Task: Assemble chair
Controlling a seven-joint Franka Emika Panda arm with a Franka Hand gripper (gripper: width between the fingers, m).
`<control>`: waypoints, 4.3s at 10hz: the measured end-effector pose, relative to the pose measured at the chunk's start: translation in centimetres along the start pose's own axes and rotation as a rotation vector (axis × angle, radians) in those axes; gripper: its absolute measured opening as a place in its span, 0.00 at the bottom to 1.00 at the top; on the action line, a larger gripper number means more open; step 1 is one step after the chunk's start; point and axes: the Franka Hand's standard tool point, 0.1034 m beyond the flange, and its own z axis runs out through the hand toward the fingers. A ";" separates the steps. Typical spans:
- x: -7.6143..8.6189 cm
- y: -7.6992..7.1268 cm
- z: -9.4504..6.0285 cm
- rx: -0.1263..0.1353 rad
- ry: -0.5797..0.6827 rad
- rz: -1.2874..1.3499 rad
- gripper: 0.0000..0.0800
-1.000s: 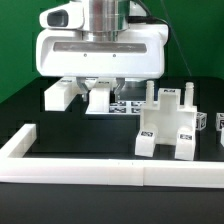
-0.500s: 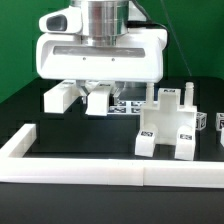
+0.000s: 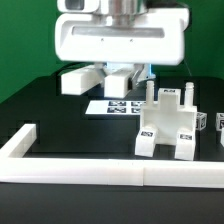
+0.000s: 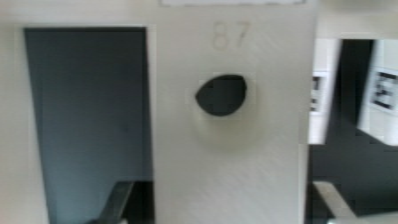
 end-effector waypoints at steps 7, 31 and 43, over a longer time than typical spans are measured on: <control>-0.1 -2.7 -0.1 0.001 0.010 -0.020 0.36; -2.5 -9.3 0.3 0.010 0.015 -0.056 0.36; -2.9 -9.3 0.5 0.012 0.027 -0.059 0.36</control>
Offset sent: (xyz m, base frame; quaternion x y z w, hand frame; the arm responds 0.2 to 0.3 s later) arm 0.0000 0.0000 0.0000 0.0000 0.0000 0.0000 1.0000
